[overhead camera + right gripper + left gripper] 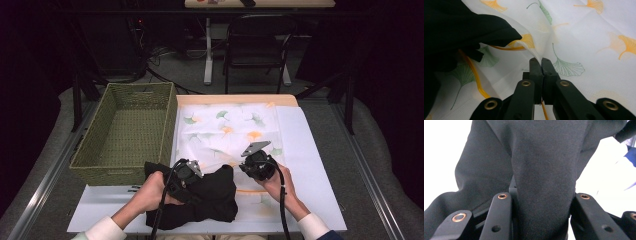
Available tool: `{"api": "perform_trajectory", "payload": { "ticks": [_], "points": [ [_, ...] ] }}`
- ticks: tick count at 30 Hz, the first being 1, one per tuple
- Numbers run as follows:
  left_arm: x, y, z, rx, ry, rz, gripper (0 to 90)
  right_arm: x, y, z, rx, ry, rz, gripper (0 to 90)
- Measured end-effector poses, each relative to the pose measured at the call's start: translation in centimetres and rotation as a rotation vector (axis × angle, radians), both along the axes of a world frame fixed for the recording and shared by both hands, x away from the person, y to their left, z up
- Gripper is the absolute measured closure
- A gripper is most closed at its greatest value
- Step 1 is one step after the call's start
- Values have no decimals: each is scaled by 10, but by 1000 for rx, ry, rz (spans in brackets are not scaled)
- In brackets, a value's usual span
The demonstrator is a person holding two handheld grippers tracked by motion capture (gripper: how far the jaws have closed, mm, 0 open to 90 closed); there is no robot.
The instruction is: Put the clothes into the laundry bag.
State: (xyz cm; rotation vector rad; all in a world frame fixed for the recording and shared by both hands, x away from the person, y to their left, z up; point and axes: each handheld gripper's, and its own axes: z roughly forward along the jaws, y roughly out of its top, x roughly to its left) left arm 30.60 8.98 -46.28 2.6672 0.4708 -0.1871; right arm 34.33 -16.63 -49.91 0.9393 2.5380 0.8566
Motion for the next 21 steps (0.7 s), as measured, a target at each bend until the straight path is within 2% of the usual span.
{"api": "perform_trajectory", "payload": {
  "ticks": [5,8,11,13,17,18,19,21],
  "points": [
    [-4,-7,-2,4,7,-39,650,1,-1,1,-4,-11,1,891],
    [-5,-10,-5,-3,22,-53,649,1,-1,1,-1,-10,-8,891],
    [-10,-14,-4,-1,20,-78,649,1,-2,0,0,-3,-10,891],
    [-11,-16,-4,0,16,-79,648,2,-2,-1,1,3,-18,891],
    [-11,-18,-5,-4,25,-72,648,2,-3,1,1,-14,-10,891],
    [-13,-18,-4,-12,22,-82,648,0,-2,1,8,2,-35,891],
    [-14,-18,-3,-21,20,-93,648,2,-3,0,3,-10,-21,891],
    [-16,-19,-1,-16,19,-100,647,3,-4,-1,3,2,-23,890]
  ]
}}
